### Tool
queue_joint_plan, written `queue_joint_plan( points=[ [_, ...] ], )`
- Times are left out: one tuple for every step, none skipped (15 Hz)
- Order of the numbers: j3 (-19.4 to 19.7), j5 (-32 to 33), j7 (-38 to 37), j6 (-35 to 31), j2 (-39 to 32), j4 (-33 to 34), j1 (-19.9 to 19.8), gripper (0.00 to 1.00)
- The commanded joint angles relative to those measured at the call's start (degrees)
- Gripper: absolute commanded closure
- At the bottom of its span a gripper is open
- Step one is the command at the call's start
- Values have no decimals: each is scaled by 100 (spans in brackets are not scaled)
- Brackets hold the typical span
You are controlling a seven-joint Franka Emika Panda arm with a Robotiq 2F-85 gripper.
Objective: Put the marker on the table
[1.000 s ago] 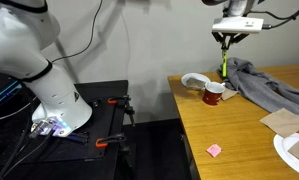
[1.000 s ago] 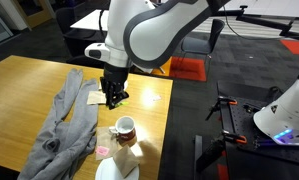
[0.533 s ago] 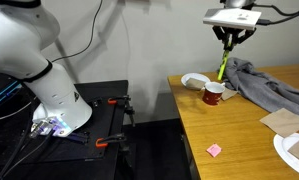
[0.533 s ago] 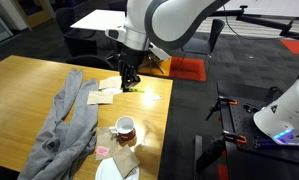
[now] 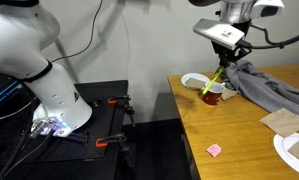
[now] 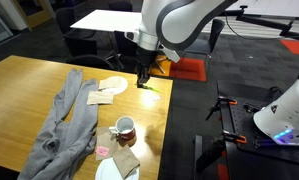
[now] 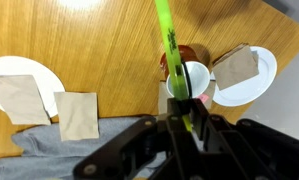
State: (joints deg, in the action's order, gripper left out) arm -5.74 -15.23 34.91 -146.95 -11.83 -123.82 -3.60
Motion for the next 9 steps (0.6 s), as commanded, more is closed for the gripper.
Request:
queue_joint_plan(
  points=[
    [100,-40,-345,175,34,-119,-91,95],
    [113,-77,-359,208,-8,-105,-132,95],
    [141,-101,-356,238,-79,-68,-172,95],
    [157,-138,-351,284,-148,-23,-217,95],
    [163,-197,-321,327,-248,35,-273,95],
    [161,-254,-283,385,-328,88,-333,95],
    [153,-322,-252,396,-447,155,-391,95],
    [146,-374,-237,446,-528,217,-448,95],
    [110,-473,-164,424,-648,290,-520,95]
  ],
)
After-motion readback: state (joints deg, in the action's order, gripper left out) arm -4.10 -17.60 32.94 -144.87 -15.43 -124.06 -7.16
